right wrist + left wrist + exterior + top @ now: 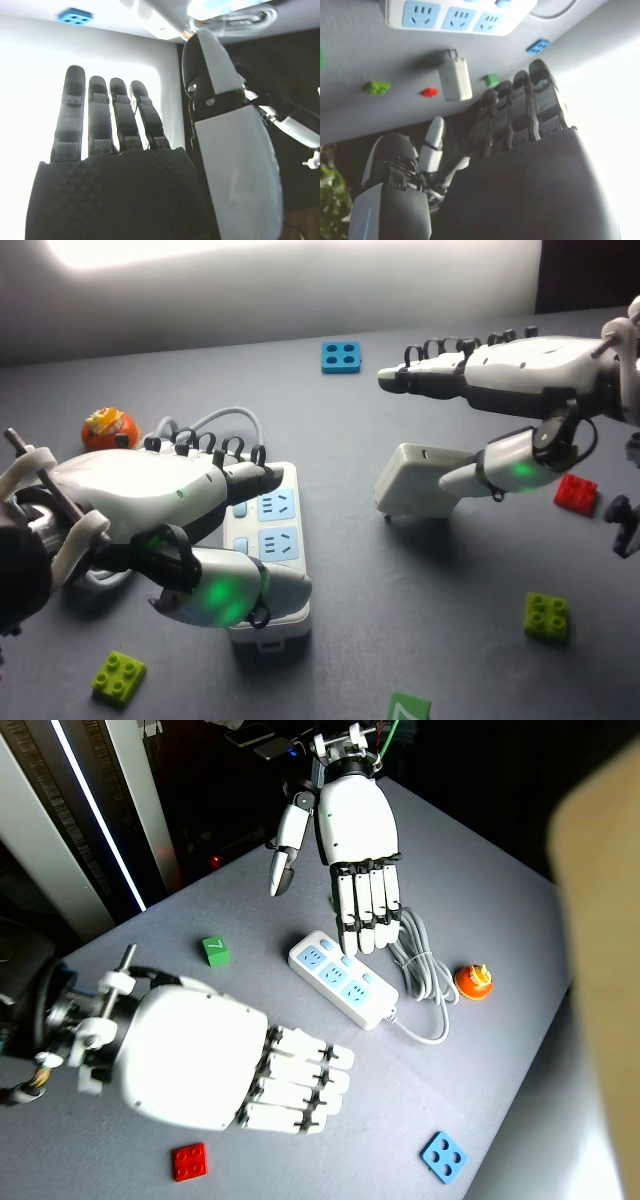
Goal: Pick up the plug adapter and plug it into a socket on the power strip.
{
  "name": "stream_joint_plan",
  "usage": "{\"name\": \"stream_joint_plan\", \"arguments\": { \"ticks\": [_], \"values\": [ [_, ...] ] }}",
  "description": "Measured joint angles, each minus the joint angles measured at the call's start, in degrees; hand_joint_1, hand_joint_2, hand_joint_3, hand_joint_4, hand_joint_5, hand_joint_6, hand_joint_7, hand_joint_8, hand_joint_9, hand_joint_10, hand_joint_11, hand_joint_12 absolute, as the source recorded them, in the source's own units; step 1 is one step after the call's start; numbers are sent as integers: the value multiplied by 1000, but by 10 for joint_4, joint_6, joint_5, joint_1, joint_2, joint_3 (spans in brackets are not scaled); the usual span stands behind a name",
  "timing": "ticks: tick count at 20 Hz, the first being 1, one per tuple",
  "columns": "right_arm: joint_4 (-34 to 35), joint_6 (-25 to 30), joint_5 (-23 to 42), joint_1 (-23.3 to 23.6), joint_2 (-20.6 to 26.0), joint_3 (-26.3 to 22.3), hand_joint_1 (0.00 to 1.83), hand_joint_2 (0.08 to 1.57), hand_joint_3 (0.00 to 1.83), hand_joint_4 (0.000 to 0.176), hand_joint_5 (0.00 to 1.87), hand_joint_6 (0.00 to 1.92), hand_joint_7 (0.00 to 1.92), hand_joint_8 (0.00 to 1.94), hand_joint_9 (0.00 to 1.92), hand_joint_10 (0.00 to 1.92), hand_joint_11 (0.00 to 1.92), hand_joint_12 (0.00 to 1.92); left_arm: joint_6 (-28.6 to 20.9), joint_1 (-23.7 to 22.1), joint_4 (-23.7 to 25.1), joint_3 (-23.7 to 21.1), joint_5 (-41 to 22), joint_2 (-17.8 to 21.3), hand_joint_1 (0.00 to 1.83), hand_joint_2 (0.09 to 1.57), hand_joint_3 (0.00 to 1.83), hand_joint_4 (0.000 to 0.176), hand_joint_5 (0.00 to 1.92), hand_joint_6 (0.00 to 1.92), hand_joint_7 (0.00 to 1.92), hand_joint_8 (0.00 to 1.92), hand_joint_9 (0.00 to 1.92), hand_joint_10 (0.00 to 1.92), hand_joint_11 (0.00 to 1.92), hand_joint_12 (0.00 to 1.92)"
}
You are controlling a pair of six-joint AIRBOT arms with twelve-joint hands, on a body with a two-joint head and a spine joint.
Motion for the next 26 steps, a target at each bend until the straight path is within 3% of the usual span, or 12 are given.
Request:
{"name": "stream_joint_plan", "arguments": {
  "ticks": [2,5,9,11,13,16,19,22,26],
  "values": [
    [0,-1,-5,0,-7,10,965,1199,2,0,80,6,47,3,60,5,0,428,-15,7,25,-3,-3,-1,207,1181,0,0,100,4,72,3,64,4,0,266],
    [0,-2,-33,-9,-14,27,946,1215,3,0,85,2,43,1,42,2,0,350,-15,26,16,-13,2,-7,243,1179,0,0,136,8,105,7,94,7,0,325],
    [2,0,-40,-17,-26,41,1018,1184,0,0,118,8,61,4,60,3,0,392,-26,37,19,-14,8,-7,213,1185,0,0,120,3,80,4,72,2,0,286],
    [4,0,-38,-22,-33,50,952,1222,6,0,62,2,10,1,14,1,0,273,-31,37,21,-14,10,-7,219,1182,0,0,112,0,80,1,76,2,0,298],
    [12,0,-38,-27,-40,59,997,1216,0,0,131,18,60,10,45,6,0,339,-27,41,11,-14,27,-6,238,1181,0,0,130,4,99,4,92,4,0,320],
    [13,0,-38,-27,-47,63,940,1266,9,0,42,0,15,0,14,0,0,256,-26,65,5,-24,41,-6,234,1181,0,0,136,3,98,5,87,3,0,295],
    [14,5,-47,-31,-57,71,928,1269,3,0,41,2,25,2,37,6,0,305,-28,92,5,-30,43,-3,208,1182,0,0,136,2,105,4,100,4,0,339],
    [14,14,-52,-31,-66,78,956,1261,4,0,80,2,55,2,58,2,0,434,-28,100,5,-37,33,-4,213,1192,0,0,98,1,60,1,59,1,0,259],
    [31,19,-55,-39,-78,98,985,1260,3,0,95,2,61,3,52,3,0,347,-43,102,4,-37,16,-15,208,1191,1,0,118,3,87,3,84,3,0,324]
  ]
}}
